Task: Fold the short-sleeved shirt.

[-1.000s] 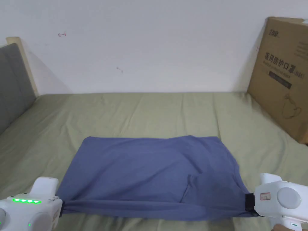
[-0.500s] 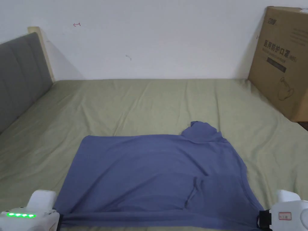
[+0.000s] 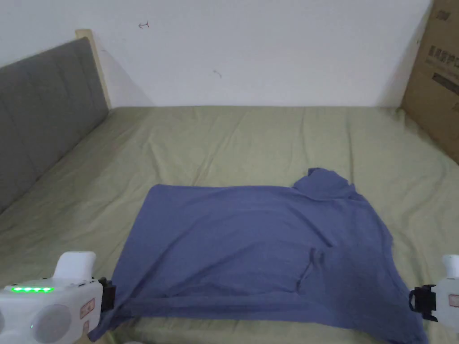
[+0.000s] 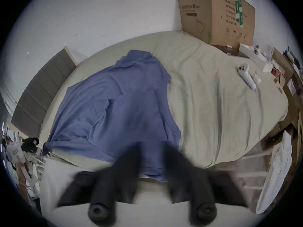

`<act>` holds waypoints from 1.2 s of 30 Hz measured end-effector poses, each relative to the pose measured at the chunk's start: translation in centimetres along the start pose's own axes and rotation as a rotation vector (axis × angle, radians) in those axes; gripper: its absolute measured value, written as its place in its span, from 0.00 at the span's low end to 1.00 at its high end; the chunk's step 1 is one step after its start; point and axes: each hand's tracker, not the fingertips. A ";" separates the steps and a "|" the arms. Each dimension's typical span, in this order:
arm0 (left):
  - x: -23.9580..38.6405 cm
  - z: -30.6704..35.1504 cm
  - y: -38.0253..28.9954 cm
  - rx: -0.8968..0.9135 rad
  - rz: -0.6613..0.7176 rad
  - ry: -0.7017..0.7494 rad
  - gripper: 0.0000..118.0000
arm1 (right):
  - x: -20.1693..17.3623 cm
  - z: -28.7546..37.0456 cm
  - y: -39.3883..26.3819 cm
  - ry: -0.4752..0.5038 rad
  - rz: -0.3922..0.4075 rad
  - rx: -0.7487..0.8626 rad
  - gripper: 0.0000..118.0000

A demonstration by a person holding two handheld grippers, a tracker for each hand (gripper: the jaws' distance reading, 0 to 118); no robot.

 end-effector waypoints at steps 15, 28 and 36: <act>0.9 -3.7 -4.5 -0.123 -0.049 -0.016 0.57 | -1.1 -0.9 -1.5 0.043 -0.027 -0.072 0.00; 1.1 -3.6 -3.1 -0.136 -0.041 -0.035 0.01 | 1.6 -1.4 -1.8 0.024 -0.029 -0.082 0.76; 1.9 -2.0 -1.8 -0.116 -0.034 -0.045 0.01 | 2.1 -5.5 -3.6 0.015 0.009 -0.264 0.00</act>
